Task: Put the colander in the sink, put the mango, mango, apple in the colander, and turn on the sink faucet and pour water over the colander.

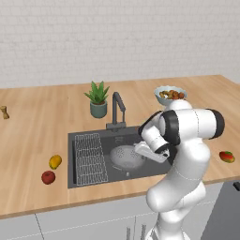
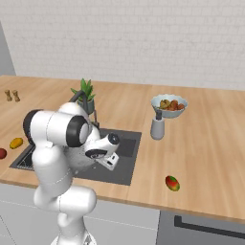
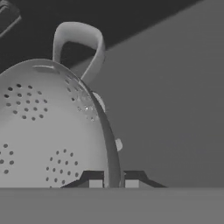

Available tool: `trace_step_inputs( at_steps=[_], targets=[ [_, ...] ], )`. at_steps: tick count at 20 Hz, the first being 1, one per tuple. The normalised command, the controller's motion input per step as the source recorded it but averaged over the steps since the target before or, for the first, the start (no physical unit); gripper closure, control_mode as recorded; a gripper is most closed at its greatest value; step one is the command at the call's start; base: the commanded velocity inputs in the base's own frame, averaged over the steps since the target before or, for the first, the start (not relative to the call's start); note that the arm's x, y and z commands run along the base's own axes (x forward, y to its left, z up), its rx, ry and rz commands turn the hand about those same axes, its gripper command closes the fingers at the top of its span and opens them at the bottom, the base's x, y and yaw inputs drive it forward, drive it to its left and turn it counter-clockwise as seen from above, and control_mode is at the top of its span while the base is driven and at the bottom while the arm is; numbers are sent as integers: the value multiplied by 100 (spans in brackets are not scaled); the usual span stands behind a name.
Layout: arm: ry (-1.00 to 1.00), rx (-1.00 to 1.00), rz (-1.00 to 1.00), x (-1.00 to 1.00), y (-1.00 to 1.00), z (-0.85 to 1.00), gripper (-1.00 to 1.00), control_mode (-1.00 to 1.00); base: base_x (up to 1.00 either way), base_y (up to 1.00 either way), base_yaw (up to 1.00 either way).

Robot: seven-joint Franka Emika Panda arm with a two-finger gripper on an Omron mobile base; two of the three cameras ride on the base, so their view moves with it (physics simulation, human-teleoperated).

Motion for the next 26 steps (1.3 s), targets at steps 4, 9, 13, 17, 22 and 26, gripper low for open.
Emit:
trace_step_inputs(
  at_steps=[4, 9, 13, 17, 22, 26],
  targets=[
    [8, 0, -4, -1, 0, -44, 100, -100, 0, 0, 0],
    [0, 0, -6, 0, 0, -38, 100, -100, 0, 0, 0],
    [0, 0, -7, 0, 1, -37, 100, -100, 0, 0, 0],
    [0, -2, -8, 0, 26, -36, 100, -100, 0, 0, 0],
    [0, -3, -10, -3, 56, -4, -100, -100, 0, 0, 0],
    [-1, 0, -11, -9, 42, 13, -100, -100, 0, 0, 0]
  ],
)
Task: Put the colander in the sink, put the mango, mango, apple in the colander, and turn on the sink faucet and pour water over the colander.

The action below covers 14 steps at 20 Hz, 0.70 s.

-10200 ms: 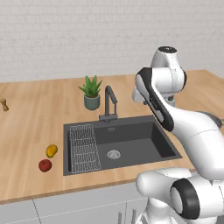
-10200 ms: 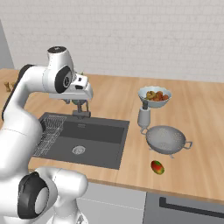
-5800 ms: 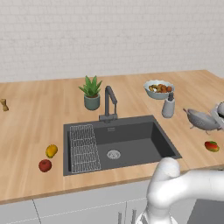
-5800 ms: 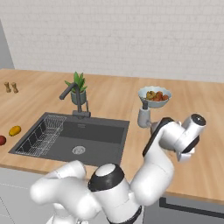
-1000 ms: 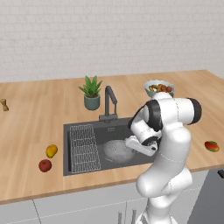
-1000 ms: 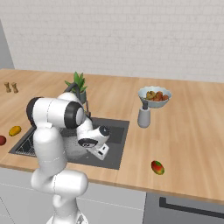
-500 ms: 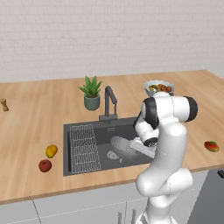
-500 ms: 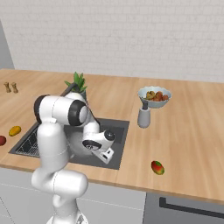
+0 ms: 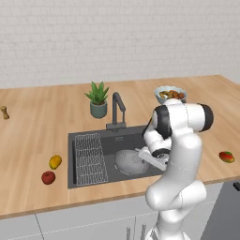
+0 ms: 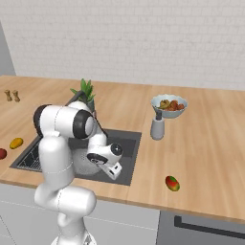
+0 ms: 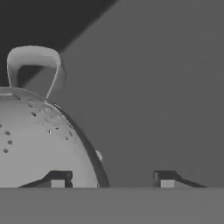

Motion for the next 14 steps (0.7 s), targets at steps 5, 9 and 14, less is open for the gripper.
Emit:
trace_step_inputs(
  at_steps=[5, 9, 14],
  targets=[
    [-4, 6, -9, -24, 9, 55, -100, -100, 0, 0, 0],
    [-3, 13, -8, -39, 0, 92, -100, -100, 0, 0, 0],
    [1, 10, -3, -26, 0, 100, -100, -100, 0, 0, 0]
  ],
)
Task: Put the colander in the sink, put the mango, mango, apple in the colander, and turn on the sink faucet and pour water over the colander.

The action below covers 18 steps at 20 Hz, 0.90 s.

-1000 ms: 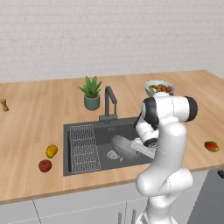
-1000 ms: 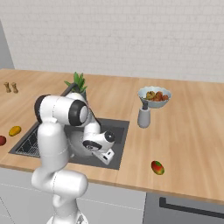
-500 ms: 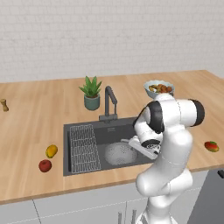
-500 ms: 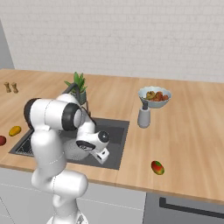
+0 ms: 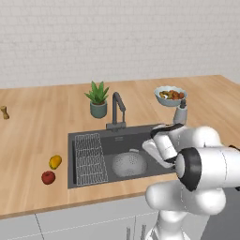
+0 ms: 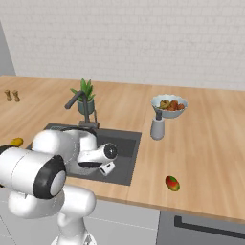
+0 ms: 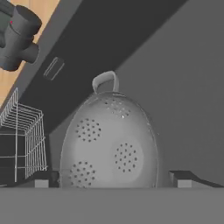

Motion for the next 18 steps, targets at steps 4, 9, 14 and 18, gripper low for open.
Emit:
trace_step_inputs(
  at_steps=[4, 9, 14, 18],
  targets=[
    [16, 2, 0, 0, 0, 100, -100, -100, 0, 0, 0],
    [15, -2, 0, -28, 0, 99, -100, -100, 0, 0, 0],
    [-4, -7, 4, -94, 0, 58, -100, -100, 0, 0, 0],
    [-19, -9, 11, -89, 0, 38, -100, -100, 0, 0, 0]
  ],
)
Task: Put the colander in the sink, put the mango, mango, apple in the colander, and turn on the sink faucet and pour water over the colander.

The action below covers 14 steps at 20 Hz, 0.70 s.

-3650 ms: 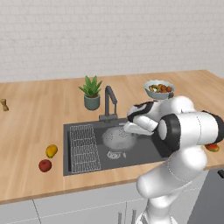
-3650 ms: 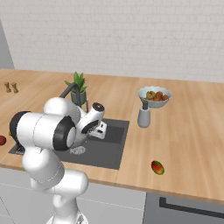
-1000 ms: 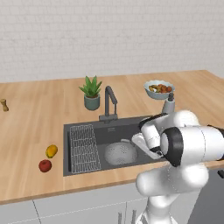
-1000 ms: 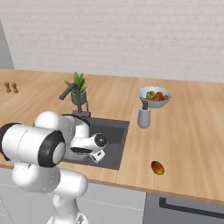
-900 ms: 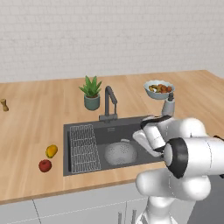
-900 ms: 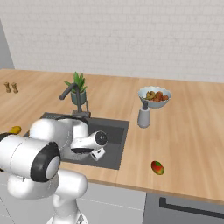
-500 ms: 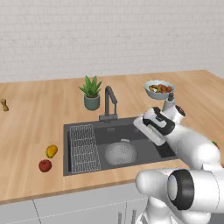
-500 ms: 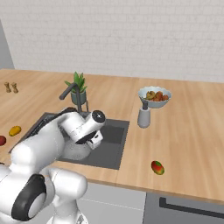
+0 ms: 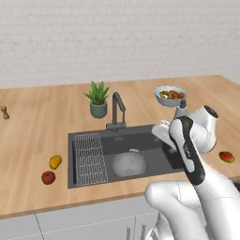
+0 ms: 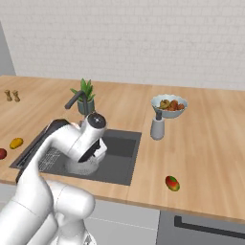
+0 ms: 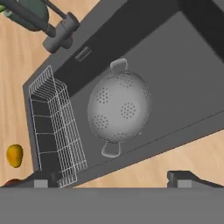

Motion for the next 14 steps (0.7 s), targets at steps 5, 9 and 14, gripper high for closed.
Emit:
trace_step_inputs(
  at_steps=[5, 9, 14],
  targets=[
    [-16, -8, 10, -82, 0, 41, -100, -100, 0, 0, 0],
    [-8, -8, 8, -48, 0, 54, -100, -100, 0, 0, 0],
    [2, -24, 0, -23, -11, 35, -100, -100, 0, 0, 0]
  ],
)
